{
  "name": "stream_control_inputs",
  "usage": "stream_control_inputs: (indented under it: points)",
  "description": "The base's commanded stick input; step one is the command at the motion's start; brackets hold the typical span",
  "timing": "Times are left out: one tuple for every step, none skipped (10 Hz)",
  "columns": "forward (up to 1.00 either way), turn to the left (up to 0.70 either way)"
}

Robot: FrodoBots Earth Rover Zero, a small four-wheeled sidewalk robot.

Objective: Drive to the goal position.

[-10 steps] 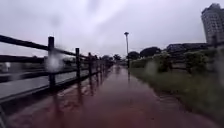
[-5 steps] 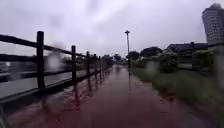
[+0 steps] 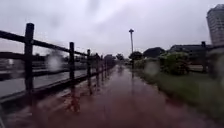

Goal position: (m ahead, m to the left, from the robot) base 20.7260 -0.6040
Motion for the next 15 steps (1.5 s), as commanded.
stream_control_inputs:
  points:
    - [1.0, 0.01]
    - [1.0, 0.01]
    - [1.0, 0.01]
    - [1.0, 0.02]
    - [1.0, 0.06]
    - [1.0, 0.2]
    - [1.0, 0.07]
    - [1.0, 0.01]
    - [1.0, 0.01]
    - [1.0, 0.01]
    - [1.0, 0.01]
    - [1.0, 0.01]
    - [1.0, 0.01]
    - [1.0, 0.01]
    - [1.0, 0.01]
